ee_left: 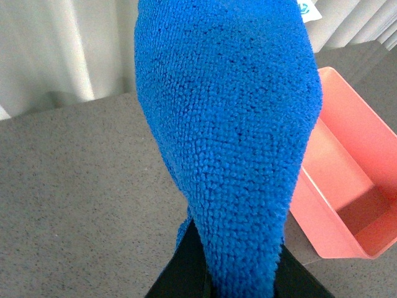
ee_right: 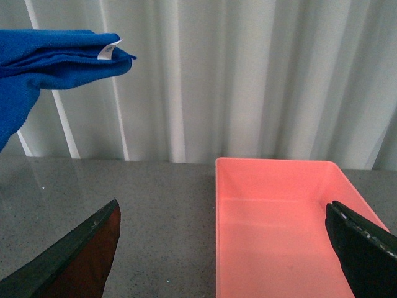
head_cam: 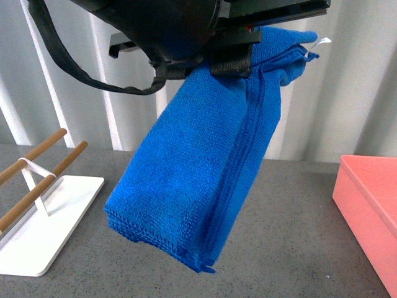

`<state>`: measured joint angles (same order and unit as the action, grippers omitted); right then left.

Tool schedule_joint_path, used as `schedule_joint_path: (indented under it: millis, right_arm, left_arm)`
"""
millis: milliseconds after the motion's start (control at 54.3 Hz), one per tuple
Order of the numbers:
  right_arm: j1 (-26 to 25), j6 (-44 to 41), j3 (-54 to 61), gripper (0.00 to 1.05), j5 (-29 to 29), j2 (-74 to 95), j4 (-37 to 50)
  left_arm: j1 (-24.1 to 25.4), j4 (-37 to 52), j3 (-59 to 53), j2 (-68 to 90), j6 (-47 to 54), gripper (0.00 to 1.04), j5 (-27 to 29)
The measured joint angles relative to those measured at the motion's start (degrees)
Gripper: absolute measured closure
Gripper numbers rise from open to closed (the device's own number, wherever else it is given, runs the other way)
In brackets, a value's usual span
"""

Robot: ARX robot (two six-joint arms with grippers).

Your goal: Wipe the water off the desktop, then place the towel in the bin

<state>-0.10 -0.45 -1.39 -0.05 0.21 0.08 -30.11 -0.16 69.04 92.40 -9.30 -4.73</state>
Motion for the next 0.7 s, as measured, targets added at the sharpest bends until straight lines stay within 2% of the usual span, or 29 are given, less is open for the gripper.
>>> schedule_joint_path:
  millis: [37,74,111,129,166,184,203,258,313,387,571,700]
  right_arm:
    - [0.0,0.0,0.0,0.07,0.0,0.0,0.02]
    - [-0.81,-1.01,-0.09,0.07,-3.08,0.81,0.17]
    - [-4.57,-3.65,-0.52,0.07,-15.08,4.94,3.26]
    - [-5.68,-4.5,-0.74,0.07,-18.25,6.56,4.52]
    - [-9.44,-6.62,-2.08,0.07,-29.9,14.16,10.78]
    - [-10.1,-6.73,-2.49,0.07,-32.33,16.15,12.55]
    - [-11.34,-6.64,-3.78,0.07,-38.1,21.9,18.01]
    - [-11.67,-4.76,-6.51,0.07,-44.39,31.41,27.28]
    - [-11.08,-2.45,-8.96,0.07,-45.51,38.07,33.42]
    - [-8.0,4.15,-14.23,0.07,-44.13,50.62,42.1]
    - [0.13,18.03,-15.69,0.07,-42.23,64.22,49.03]
    - [6.29,24.33,-15.15,0.07,-40.79,68.61,54.64]
  left_arm:
    - [-0.11,0.17,0.09,0.42,-0.7,0.99,0.02]
    - [-0.2,0.24,0.22,0.81,-1.42,0.99,0.02]
    - [-0.31,0.24,0.26,1.14,-1.99,0.99,0.07]
    - [-0.31,0.28,0.26,1.33,-2.36,0.99,0.2]
    - [-0.31,0.42,0.28,1.57,-2.75,0.99,0.52]
    - [-0.39,0.52,0.28,1.66,-3.04,0.99,0.52]
    - [-0.55,0.61,0.28,1.68,-3.08,0.99,0.52]
    - [-0.83,0.68,0.28,1.68,-3.13,0.99,0.63]
    - [-0.9,0.68,0.28,1.68,-3.34,0.99,0.68]
    - [-0.9,0.76,0.28,1.68,-3.72,0.99,0.96]
    - [-1.16,0.87,0.42,1.68,-4.35,0.99,1.27]
    - [-1.31,0.83,1.18,1.68,-4.85,0.99,1.11]
